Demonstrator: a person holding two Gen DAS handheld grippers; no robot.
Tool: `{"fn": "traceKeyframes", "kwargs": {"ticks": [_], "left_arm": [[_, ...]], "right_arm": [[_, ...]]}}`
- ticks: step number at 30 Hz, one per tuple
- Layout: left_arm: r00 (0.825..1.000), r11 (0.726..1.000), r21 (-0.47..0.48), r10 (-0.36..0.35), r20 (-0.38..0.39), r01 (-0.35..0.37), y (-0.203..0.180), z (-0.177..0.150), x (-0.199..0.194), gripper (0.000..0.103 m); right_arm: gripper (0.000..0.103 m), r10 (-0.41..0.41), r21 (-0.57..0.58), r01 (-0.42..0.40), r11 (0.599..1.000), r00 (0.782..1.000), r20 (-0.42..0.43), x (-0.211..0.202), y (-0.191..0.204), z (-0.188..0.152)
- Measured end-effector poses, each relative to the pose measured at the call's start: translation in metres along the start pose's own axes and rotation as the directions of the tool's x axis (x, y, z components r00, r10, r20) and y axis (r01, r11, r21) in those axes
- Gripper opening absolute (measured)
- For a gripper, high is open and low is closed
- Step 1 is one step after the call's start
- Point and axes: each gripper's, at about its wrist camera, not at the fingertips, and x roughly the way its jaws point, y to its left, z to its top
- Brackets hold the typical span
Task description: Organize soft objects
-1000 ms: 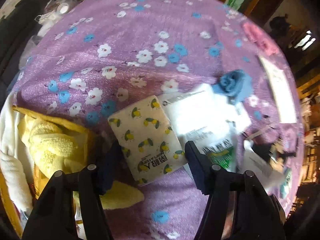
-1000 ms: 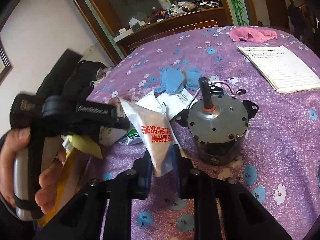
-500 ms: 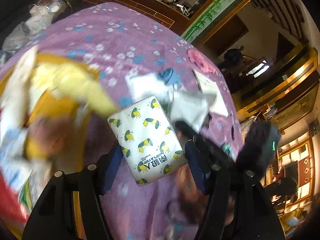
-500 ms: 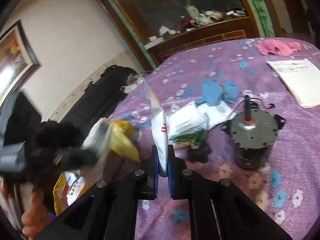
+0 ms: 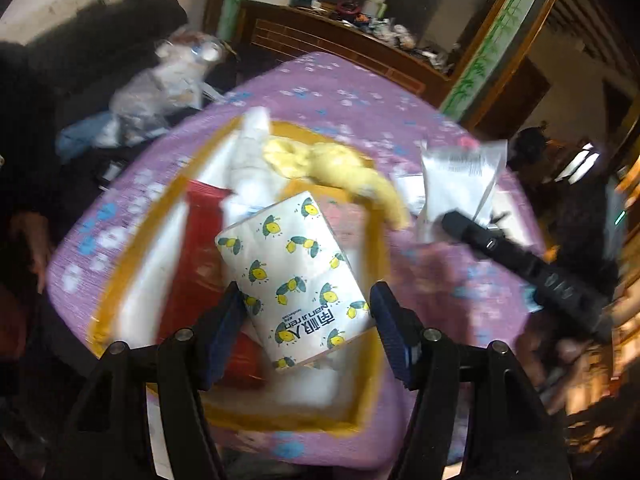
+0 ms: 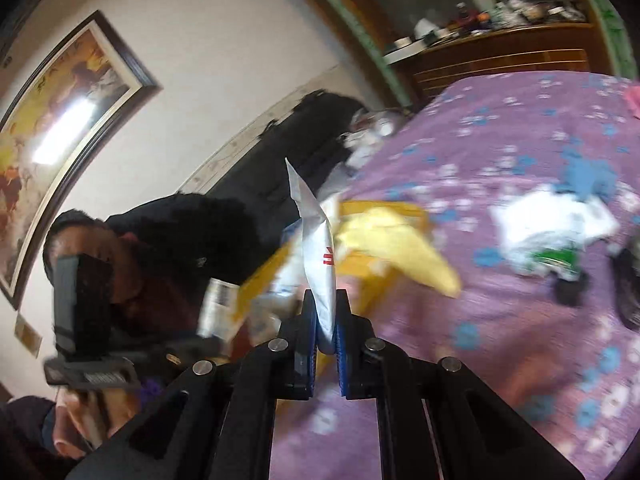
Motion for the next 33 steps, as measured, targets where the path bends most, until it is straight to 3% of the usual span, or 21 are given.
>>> {"fn": "traceKeyframes", "kwargs": {"ticks": [2,9,12,14,17,24,27,30,33], "left_arm": [[0.999,0.999,0.001,0.034,-0.002,-0.034,0.005,-0.003,0.006,0.063],[0.999,0.999,0.016,0.036,0.013,-0.037,0.024,-0.002,0.015,0.065],[1.0,1.0,0.016,0.012,0.012,-0.012,0.032,-0.007,0.014,0.066],[1.0,1.0,0.001,-0.001,0.014,0.001,0.035,-0.009,0.013,0.067],[0.998,1.0,-0.004,0.007,0.056,-0.006,0.034,-0.014,0.008,0.075],[0.99,0.998,0.018,0.065,0.129,-0.068,0.021,-0.02,0.001,0.079],[0.982,0.996,0.038,0.077,0.172,-0.084,0.011,-0.021,-0.003,0.079],[0.979,0.988,0.07,0.123,0.164,-0.136,-0.002,-0.019,-0.001,0.079],[0.987,0.989,0.096,0.098,0.129,-0.11,-0.014,-0.016,-0.001,0.079]], "right_arm": [[0.007,0.002,-0.01,-0.003,1.0,0.999,-0.035,0.021,0.009,0.009],[0.011,0.038,0.004,-0.038,0.999,0.989,-0.143,0.095,0.02,0.04],[0.021,0.038,0.022,-0.034,0.999,0.983,-0.181,0.125,0.015,0.054],[0.045,0.027,0.035,-0.021,0.999,0.982,-0.189,0.141,0.013,0.058],[0.069,0.028,0.047,-0.021,0.999,0.99,-0.14,0.134,0.015,0.058],[0.074,-0.012,0.008,0.013,1.0,0.997,-0.074,0.101,0.019,0.045],[0.082,-0.07,-0.033,0.069,0.997,0.997,-0.03,0.077,0.018,0.031],[0.086,-0.145,-0.071,0.147,0.987,0.989,0.028,0.058,0.014,0.022],[0.09,-0.177,-0.015,0.179,0.984,0.982,0.064,0.038,-0.005,0.016]]}}
